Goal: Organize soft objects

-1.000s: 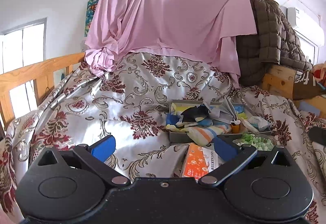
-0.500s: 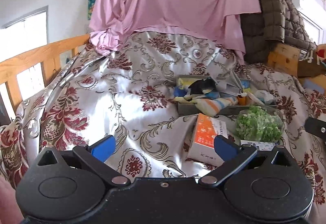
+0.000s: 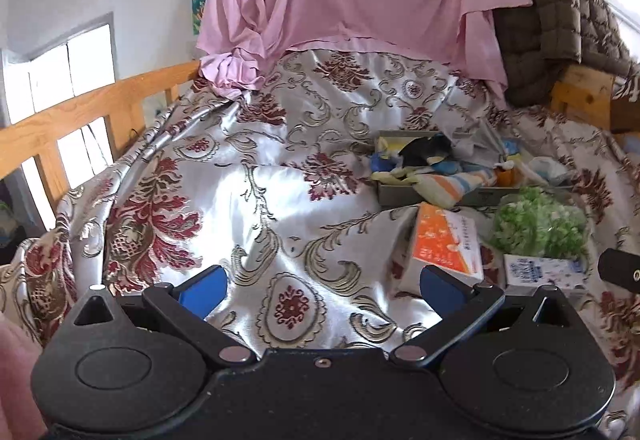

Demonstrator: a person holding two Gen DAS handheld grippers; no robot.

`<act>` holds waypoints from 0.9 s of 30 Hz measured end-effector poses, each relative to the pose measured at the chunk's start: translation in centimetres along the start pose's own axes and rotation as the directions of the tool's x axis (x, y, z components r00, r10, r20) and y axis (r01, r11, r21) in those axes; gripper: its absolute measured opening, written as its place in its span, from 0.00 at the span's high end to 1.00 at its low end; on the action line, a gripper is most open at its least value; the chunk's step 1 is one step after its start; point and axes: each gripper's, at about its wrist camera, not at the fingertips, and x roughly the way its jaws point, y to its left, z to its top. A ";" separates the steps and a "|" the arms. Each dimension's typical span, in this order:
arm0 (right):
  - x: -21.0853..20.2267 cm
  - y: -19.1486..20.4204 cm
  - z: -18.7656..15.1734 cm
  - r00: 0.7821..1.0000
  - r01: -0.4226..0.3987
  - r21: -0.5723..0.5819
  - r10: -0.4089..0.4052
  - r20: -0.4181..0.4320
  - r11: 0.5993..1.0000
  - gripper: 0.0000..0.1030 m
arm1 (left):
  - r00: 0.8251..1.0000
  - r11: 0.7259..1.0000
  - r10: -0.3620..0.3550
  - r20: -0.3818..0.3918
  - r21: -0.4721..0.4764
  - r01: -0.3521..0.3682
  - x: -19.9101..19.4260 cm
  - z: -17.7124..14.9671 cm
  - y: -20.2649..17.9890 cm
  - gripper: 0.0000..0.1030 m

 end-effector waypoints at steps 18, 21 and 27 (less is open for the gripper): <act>1.1 0.5 -0.2 0.998 0.009 -0.023 -0.010 -0.056 1.000 0.00 | 0.999 1.000 -0.004 -0.047 0.027 0.005 0.7 -0.3 -0.6 0.01; 1.5 0.5 -0.1 0.998 0.004 -0.009 -0.005 -0.066 1.000 0.00 | 0.999 1.000 -0.010 -0.045 0.013 0.011 0.7 -0.3 -0.6 0.01; 2.8 0.5 -0.1 0.996 0.038 -0.018 -0.040 -0.081 0.999 0.00 | 0.998 0.999 -0.020 -0.053 -0.040 0.018 1.5 -0.2 -0.7 0.01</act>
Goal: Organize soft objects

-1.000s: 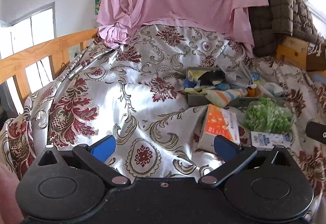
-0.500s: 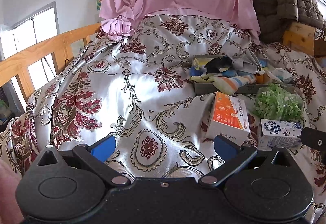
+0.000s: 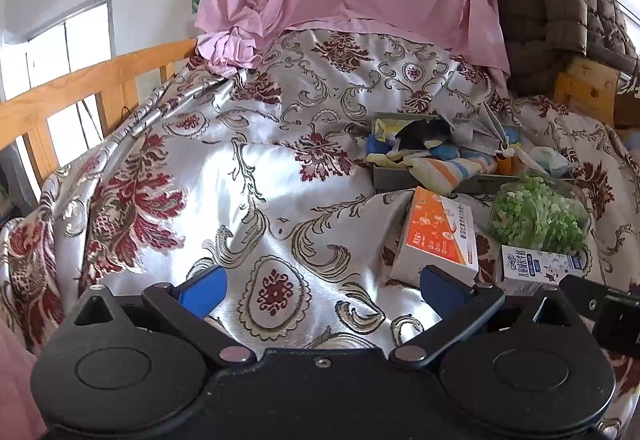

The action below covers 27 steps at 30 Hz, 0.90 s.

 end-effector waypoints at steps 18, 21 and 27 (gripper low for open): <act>2.1 -0.9 0.0 0.993 0.105 0.006 -0.106 0.054 0.994 0.00 | 0.998 0.998 0.060 0.010 0.011 -0.060 2.8 -0.2 -0.8 0.01; 2.1 -0.5 -0.1 0.994 0.100 -0.009 -0.100 0.054 0.995 0.00 | 0.999 0.998 0.054 0.007 0.018 -0.054 2.8 -0.2 -0.9 0.01; 2.1 -0.2 -0.2 0.994 0.098 -0.030 -0.097 0.048 0.995 0.00 | 0.998 0.998 0.059 0.006 0.021 -0.059 2.7 -0.3 -0.9 0.01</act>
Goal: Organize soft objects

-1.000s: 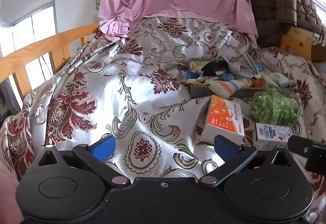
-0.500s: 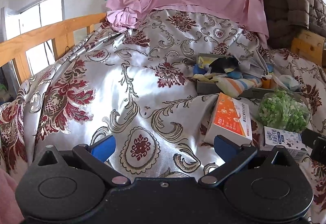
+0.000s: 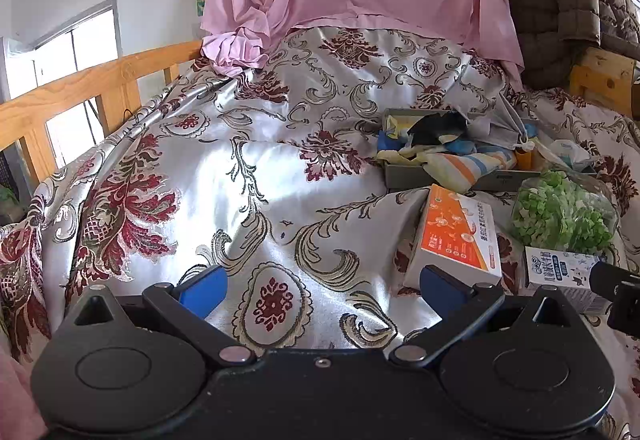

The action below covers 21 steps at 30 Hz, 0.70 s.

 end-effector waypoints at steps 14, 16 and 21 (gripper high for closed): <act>-0.1 -0.2 -0.1 1.000 -0.006 0.001 0.006 -0.011 1.000 0.00 | 1.000 1.000 0.003 -0.007 0.003 -0.003 -0.3 -0.2 0.1 0.01; -0.1 -0.1 -0.1 1.000 -0.007 -0.003 0.007 -0.012 1.000 0.00 | 1.000 1.000 0.004 -0.008 0.003 -0.004 -0.3 -0.2 0.1 0.01; -0.1 -0.1 -0.1 1.000 -0.006 -0.003 0.006 -0.013 1.000 0.00 | 1.000 1.000 0.003 -0.007 0.004 -0.003 -0.3 -0.2 0.1 0.01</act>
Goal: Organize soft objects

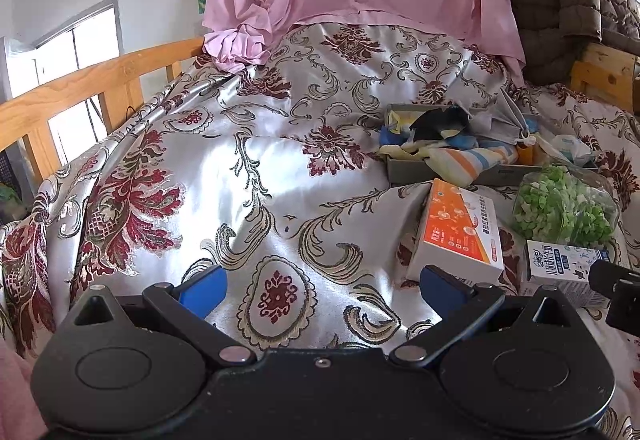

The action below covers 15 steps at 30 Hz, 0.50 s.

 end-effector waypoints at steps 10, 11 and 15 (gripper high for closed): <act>0.2 -0.1 0.0 1.000 -0.003 -0.003 0.003 -0.007 1.000 0.00 | 1.000 1.000 0.003 0.000 0.002 -0.003 0.0 0.0 -0.1 0.01; 0.2 0.0 0.0 1.000 -0.004 -0.003 0.004 -0.007 1.000 0.00 | 1.000 1.000 0.002 0.000 0.002 -0.002 0.0 0.0 -0.1 0.01; 0.2 0.0 0.0 1.000 -0.006 -0.007 0.006 -0.011 1.000 0.00 | 1.000 1.000 0.007 -0.003 0.004 -0.007 0.0 0.0 -0.1 0.01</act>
